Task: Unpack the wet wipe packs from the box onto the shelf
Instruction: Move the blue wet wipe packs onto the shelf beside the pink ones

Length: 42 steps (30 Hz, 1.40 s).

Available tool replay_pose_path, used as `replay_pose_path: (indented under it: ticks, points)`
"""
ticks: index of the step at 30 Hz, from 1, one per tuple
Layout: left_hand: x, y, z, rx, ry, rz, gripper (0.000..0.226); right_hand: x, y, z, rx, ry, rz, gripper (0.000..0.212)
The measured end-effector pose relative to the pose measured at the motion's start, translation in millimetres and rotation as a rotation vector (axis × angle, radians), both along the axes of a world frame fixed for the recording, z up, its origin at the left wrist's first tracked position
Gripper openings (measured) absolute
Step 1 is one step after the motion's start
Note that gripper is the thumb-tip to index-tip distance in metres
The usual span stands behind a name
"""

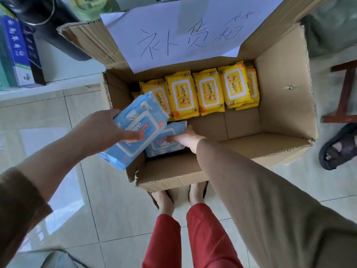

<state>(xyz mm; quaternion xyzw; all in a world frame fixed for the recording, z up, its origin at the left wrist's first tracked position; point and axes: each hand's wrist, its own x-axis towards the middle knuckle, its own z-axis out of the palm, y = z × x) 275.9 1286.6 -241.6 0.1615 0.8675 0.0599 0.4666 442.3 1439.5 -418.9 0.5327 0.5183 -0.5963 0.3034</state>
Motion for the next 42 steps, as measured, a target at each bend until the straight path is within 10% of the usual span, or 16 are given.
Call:
replay_pose_path:
  ticks: [10, 16, 27, 42]
  points:
    - [16, -11, 5, 0.104, -0.04, 0.236, 0.058, 3, -9, 33, -0.045, 0.112, -0.16, 0.041]
    - [20, -32, 60, 0.128, -0.07, 0.394, 0.056, -6, -4, 113, 0.091, 0.119, -0.094, 0.066]
    - [-13, -128, 273, 0.35, -0.032, 0.417, 0.041, -6, 1, 393, 0.022, 0.359, 0.013, 0.035]
    - [-229, -340, 503, 0.535, 0.267, 0.159, 0.039, -232, -177, 620, 0.168, 0.876, 0.046, 0.054]
